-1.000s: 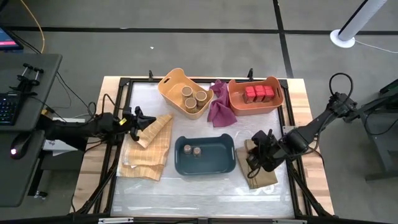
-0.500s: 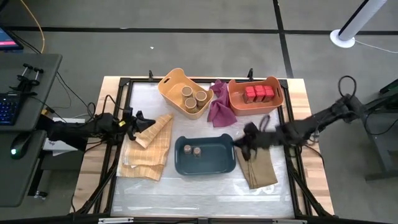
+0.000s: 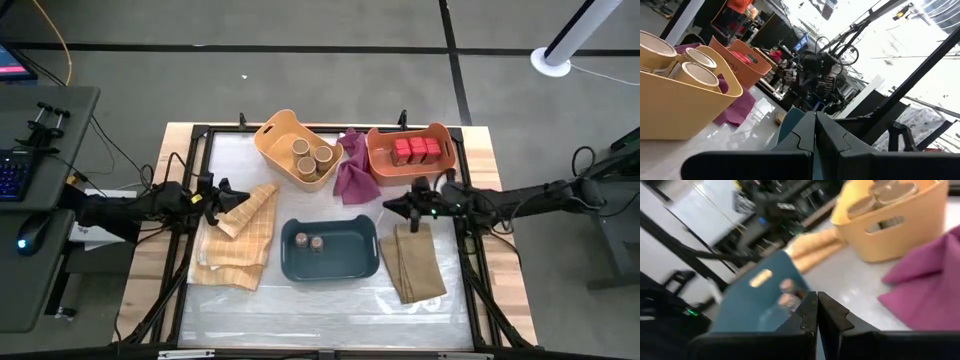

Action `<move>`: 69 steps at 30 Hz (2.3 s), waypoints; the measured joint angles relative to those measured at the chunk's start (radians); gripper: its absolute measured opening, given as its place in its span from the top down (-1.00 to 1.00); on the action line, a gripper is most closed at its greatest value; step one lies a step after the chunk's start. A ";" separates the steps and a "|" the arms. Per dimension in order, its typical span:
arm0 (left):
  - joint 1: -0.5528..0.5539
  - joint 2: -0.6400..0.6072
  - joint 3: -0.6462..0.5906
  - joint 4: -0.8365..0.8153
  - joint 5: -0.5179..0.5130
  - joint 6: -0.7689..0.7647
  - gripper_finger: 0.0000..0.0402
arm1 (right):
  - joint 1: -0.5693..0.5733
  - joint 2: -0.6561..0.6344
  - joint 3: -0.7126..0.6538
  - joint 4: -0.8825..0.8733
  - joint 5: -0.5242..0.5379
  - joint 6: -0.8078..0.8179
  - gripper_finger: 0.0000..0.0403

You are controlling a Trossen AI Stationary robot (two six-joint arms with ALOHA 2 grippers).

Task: Sort spices by type
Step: Return to Home Position

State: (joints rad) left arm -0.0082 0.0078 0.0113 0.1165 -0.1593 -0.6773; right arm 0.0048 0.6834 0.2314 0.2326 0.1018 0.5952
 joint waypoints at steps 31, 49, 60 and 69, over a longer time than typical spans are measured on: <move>0.000 -0.004 0.001 0.002 0.000 0.000 1.00 | 0.107 -0.266 -0.150 -0.305 0.212 -0.019 1.00; 0.000 -0.004 0.001 -0.028 -0.004 0.000 1.00 | 0.107 -0.683 -0.188 -0.274 0.204 -0.019 1.00; 0.000 -0.004 0.001 -0.085 -0.002 0.000 1.00 | 0.107 -0.684 -0.221 -0.169 0.197 -0.019 1.00; 0.000 -0.004 0.001 -0.084 -0.002 0.000 1.00 | 0.107 -0.684 -0.222 -0.169 0.198 -0.019 1.00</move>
State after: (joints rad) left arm -0.0086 0.0036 0.0124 0.0322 -0.1612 -0.6777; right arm 0.1120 -0.0002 0.0097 0.0635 0.2996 0.5765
